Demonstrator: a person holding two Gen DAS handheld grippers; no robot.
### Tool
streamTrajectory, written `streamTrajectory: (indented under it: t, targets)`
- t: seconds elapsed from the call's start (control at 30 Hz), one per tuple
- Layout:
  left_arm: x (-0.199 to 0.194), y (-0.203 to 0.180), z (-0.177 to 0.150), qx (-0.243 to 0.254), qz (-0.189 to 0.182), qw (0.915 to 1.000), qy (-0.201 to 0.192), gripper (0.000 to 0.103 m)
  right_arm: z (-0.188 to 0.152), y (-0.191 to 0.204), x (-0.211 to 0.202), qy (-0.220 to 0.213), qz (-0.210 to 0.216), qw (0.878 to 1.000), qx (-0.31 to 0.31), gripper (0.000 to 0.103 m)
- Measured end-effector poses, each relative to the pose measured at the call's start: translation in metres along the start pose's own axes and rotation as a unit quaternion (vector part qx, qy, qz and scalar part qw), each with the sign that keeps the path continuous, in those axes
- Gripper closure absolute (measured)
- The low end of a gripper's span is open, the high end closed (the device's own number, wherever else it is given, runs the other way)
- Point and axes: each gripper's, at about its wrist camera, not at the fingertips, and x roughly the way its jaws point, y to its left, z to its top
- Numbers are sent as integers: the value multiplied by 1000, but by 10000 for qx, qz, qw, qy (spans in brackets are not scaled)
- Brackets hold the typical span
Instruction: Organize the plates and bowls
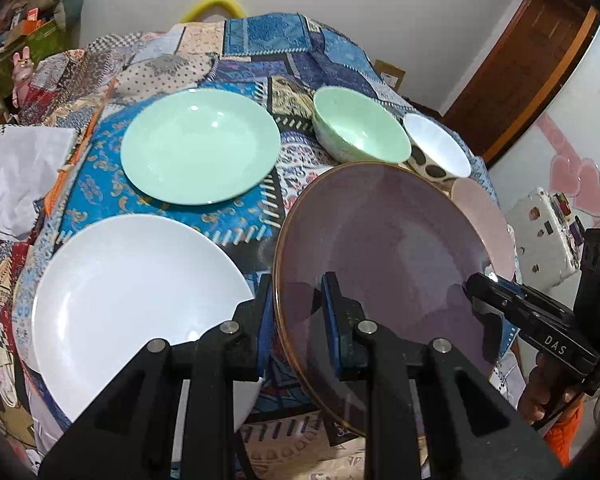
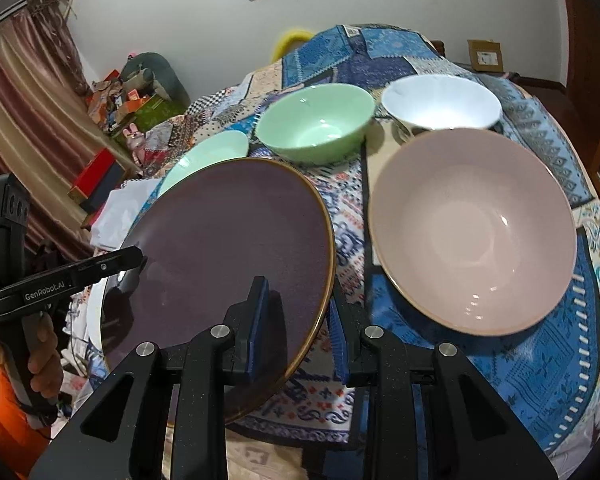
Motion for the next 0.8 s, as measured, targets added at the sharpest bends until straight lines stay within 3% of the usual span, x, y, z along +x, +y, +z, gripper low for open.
streamTrajectory:
  t: [0.8]
  targets:
    - [58,4,-7,-38,38,9979,646,81,-14,-21,29,345,-294,9988,183,77]
